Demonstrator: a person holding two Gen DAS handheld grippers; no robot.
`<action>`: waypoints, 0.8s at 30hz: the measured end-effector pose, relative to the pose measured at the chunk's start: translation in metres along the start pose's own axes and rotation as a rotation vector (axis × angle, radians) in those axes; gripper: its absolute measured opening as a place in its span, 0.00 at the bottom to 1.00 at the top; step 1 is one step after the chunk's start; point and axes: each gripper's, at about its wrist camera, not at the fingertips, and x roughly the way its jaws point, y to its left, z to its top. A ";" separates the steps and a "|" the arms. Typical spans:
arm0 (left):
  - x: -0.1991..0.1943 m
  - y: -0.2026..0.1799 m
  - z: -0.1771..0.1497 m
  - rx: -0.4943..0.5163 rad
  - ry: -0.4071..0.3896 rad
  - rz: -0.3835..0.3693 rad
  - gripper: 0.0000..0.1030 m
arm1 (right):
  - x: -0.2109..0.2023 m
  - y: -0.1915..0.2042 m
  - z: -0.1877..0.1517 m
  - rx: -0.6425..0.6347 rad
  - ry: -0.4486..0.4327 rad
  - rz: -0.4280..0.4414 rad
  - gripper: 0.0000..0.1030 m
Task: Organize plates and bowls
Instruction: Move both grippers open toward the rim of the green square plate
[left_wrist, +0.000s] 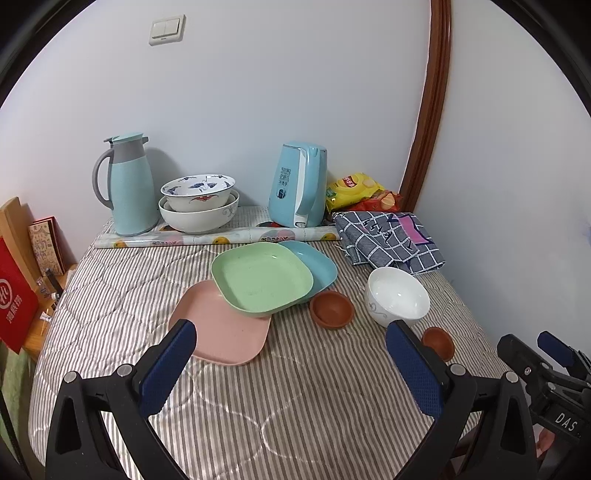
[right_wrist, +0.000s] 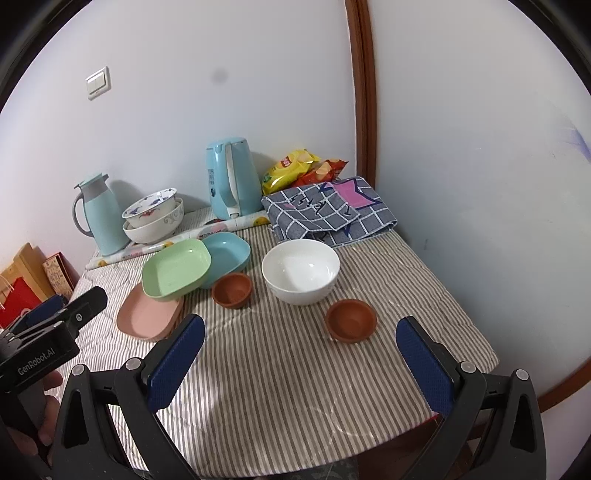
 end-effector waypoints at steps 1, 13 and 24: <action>0.003 0.001 0.002 -0.001 0.004 -0.003 1.00 | 0.003 0.001 0.002 0.002 0.001 0.005 1.00; 0.040 0.021 0.026 -0.012 0.037 0.028 1.00 | 0.046 0.022 0.028 -0.006 0.050 0.039 1.00; 0.089 0.054 0.047 -0.056 0.081 0.066 0.96 | 0.096 0.040 0.047 -0.027 0.099 0.044 0.98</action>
